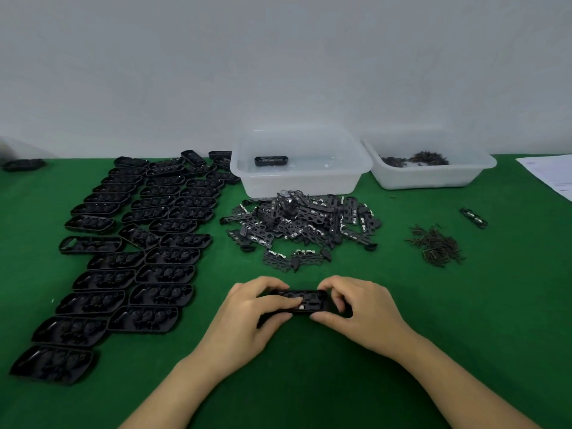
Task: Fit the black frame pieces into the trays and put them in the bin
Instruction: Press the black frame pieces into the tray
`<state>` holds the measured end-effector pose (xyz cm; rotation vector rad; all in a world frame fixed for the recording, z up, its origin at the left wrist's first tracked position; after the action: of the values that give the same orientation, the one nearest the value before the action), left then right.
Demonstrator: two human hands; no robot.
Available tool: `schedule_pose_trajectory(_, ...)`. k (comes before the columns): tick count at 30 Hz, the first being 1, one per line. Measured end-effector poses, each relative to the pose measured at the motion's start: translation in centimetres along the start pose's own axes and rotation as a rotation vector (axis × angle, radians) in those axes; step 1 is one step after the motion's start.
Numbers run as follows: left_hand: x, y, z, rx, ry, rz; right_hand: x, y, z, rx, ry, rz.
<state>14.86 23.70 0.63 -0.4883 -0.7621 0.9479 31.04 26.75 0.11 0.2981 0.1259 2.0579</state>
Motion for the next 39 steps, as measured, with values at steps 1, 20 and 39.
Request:
schedule_pose_trajectory(1,0.0,0.0,0.0,-0.008,0.004,-0.001,0.0,0.0,0.2,0.023,0.016,0.008)
schedule_pose_trajectory(20,0.1,0.5,0.0,-0.087,-0.012,0.040,1.4,-13.9,6.1,-0.562,-0.188,-0.420)
schedule_pose_trajectory(39,0.2,0.4,0.0,-0.089,-0.026,0.028,0.9,-11.8,7.3,-0.347,-0.488,-0.327)
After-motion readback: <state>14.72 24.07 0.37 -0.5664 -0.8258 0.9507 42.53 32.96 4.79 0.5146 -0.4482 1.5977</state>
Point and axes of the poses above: each hand's wrist, its own x-axis towards the middle knuckle, its own z-axis out of the back of the hand, y = z × x, the point moved 7 cm from there along x, towards the middle knuckle, and after that the axes turned 13 degrees about -x, right-handed, at the moved point
